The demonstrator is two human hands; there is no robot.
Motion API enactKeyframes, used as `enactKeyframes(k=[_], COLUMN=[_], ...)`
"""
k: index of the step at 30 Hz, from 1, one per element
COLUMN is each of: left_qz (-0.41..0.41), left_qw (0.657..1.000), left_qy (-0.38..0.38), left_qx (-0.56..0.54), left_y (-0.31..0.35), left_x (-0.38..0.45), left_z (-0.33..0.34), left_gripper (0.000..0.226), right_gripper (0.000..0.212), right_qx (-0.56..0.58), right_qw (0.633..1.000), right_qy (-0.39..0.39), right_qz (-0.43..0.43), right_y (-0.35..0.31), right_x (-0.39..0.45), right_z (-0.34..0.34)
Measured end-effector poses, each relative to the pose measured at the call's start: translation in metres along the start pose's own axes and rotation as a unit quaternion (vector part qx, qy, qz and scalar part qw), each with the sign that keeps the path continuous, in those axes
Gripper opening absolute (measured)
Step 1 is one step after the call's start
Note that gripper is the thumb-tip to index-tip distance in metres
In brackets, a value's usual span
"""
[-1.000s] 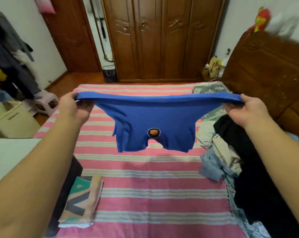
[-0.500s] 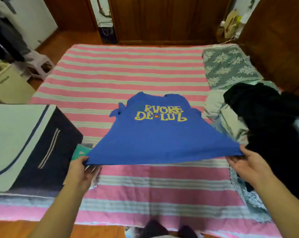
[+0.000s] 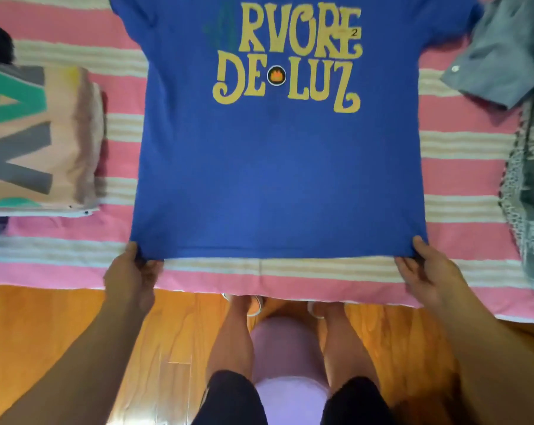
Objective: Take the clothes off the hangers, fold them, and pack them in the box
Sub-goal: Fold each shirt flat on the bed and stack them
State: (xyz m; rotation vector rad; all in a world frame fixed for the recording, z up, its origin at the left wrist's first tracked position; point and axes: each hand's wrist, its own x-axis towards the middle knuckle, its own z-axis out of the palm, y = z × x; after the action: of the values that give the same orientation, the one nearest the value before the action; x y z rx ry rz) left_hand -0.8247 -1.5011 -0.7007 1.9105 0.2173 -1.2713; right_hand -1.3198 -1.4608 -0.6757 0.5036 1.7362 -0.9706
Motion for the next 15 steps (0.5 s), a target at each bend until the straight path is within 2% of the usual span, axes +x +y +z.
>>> enactKeyframes(k=[2, 5, 8, 10, 13, 15], left_qz=[-0.004, 0.007, 0.088, 0.105, 0.063, 0.039], left_qw=[1.0, 1.0, 0.993, 0.987, 0.985, 0.977], left_qy=[-0.011, -0.005, 0.077, 0.095, 0.071, 0.049], left_qx=[-0.028, -0.006, 0.035, 0.071, 0.146, 0.202], left_y=[-0.007, -0.006, 0.01, 0.016, 0.016, 0.016], left_x=[-0.015, -0.039, -0.055, -0.06, -0.056, -0.046], left_z=[0.0, 0.003, 0.01, 0.011, 0.006, 0.004], left_gripper=[0.018, 0.021, 0.021, 0.021, 0.025, 0.018], right_gripper=[0.017, 0.01, 0.023, 0.029, 0.031, 0.031], right_qx=[-0.012, 0.002, -0.006, -0.048, -0.09, -0.096], right_qw=[1.0, 1.0, 0.994, 0.987, 0.986, 0.99], right_qy=[0.012, 0.03, 0.044, 0.062, 0.075, 0.071], right_qz=[-0.005, -0.001, -0.097, -0.139, -0.117, -0.079], right_y=[0.007, 0.005, -0.003, -0.004, 0.005, 0.007], right_x=[-0.004, -0.018, -0.032, -0.037, -0.037, -0.032], right_z=[0.0, -0.002, -0.002, 0.001, 0.006, 0.009])
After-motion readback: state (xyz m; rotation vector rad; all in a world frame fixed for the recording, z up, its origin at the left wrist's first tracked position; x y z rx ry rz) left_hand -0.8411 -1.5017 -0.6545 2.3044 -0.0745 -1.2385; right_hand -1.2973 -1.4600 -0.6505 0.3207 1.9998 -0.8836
